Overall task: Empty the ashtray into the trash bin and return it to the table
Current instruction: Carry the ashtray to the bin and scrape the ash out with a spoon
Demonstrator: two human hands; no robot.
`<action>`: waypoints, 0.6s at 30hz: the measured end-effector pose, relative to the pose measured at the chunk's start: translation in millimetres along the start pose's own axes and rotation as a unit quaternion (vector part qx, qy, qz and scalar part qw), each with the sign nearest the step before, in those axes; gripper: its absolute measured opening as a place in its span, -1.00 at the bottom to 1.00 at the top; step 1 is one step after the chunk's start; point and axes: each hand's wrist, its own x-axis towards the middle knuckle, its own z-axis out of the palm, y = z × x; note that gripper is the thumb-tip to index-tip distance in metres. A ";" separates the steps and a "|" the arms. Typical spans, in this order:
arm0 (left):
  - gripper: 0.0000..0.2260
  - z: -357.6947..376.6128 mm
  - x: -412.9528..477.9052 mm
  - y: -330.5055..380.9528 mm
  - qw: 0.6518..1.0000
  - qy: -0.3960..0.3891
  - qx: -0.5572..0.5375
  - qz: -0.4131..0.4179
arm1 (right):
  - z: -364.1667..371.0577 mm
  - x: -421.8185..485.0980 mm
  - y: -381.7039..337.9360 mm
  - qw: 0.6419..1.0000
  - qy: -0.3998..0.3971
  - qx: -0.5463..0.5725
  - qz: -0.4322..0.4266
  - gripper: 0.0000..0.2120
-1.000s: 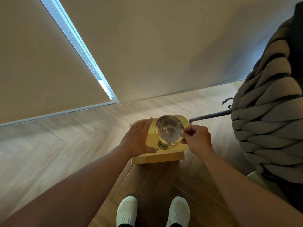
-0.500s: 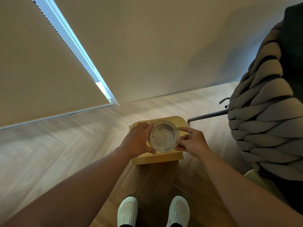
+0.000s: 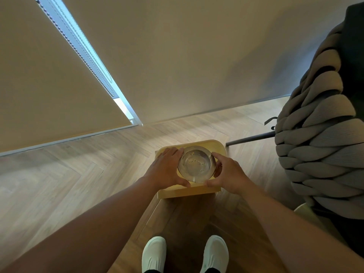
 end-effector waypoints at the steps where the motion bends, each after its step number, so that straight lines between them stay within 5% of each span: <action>1: 0.02 0.1 -0.1 -0.4 1.000 0.002 -0.005 0.001 | 1.1 0.7 0.5 1.000 0.006 -0.012 -0.006 0.00; 18: -0.05 -14.4 -13.5 4.7 0.998 0.019 -0.049 0.018 | -0.1 -4.9 -6.8 0.998 0.011 -0.059 -0.025 0.10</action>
